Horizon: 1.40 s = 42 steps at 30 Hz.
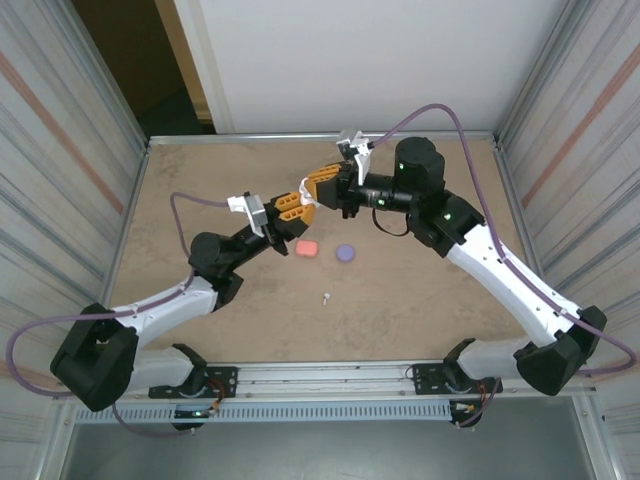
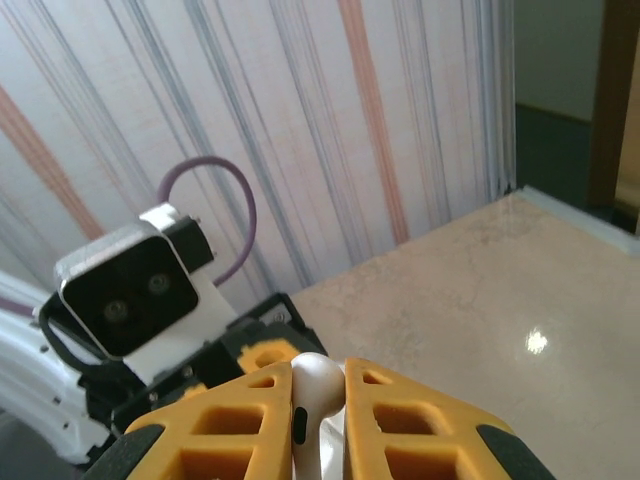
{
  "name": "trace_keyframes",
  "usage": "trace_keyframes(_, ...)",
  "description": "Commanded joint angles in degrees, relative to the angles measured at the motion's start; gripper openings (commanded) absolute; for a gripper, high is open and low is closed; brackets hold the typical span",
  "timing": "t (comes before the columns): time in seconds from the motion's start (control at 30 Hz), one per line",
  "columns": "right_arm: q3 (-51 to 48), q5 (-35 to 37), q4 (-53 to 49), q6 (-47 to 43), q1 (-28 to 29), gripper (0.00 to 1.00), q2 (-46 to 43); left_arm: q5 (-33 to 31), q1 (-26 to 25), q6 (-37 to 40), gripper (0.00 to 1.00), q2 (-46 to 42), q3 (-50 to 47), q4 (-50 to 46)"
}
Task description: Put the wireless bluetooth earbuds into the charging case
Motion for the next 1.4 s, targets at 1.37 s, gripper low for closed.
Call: trace_keyframes(1.37, -5.40, 8.14, 7.31, 1.16, 2.46, 0.15, -0.27, -6.79, -1.54, -3.42, 0.00, 0.55, 0.94, 4.38)
